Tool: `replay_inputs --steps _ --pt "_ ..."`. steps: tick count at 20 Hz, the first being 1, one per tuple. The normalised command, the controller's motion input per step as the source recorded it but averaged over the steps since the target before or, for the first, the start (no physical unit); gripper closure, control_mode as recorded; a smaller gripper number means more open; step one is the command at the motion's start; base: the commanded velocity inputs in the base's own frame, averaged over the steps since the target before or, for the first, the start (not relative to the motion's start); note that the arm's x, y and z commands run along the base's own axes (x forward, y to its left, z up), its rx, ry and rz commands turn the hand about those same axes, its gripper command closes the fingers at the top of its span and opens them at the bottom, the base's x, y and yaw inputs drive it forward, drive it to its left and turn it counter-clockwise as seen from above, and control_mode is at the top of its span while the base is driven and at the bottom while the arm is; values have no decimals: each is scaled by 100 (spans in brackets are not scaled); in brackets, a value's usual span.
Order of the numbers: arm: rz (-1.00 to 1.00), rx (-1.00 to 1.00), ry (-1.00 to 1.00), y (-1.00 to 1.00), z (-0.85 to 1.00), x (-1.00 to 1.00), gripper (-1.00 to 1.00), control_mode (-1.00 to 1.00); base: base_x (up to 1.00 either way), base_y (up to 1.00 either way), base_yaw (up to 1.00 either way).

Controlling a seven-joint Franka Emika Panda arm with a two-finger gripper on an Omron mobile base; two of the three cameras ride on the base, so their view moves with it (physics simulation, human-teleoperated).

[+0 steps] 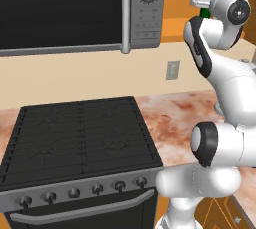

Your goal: Get the candle and the beer from the cabinet and move them to the dining counter.

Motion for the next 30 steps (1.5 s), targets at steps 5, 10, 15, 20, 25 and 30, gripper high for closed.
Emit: replay_inputs --steps 5,10,15,20,25,30 --pt "0 0 0 -11 11 13 -100 -100 0 0 0" --pt "0 0 0 -9 0 11 -100 -100 0 0 0" --pt "0 0 0 -5 0 21 -100 -100 0 0 0" --pt "0 0 0 -1 0 27 -100 -100 0 0 0" --pt "0 0 1 -8 0 29 -100 -100 0 0 0" --pt "0 0 4 -14 0 22 -100 -100 0 0 0"
